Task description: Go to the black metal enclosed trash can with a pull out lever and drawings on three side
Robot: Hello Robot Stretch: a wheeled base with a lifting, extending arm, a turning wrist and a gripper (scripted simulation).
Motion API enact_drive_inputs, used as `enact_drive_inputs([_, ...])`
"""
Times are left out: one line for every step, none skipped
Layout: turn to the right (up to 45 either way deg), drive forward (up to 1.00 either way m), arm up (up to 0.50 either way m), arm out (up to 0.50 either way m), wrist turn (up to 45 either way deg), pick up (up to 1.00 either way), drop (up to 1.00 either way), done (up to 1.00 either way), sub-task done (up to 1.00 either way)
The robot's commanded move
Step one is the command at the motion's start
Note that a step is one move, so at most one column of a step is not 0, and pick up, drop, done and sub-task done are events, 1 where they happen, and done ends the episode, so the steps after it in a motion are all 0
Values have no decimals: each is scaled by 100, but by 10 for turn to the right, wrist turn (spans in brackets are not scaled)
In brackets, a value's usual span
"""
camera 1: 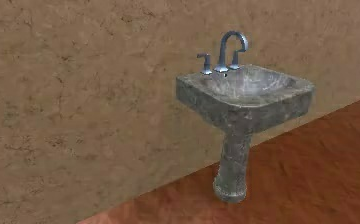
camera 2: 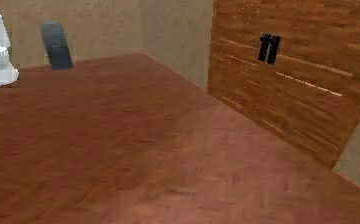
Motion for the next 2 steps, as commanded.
enact_drive_inputs([450,0,0,0,0,0,0,0,0])
enact_drive_inputs([120,0,0,0,0,0,0,0,0])
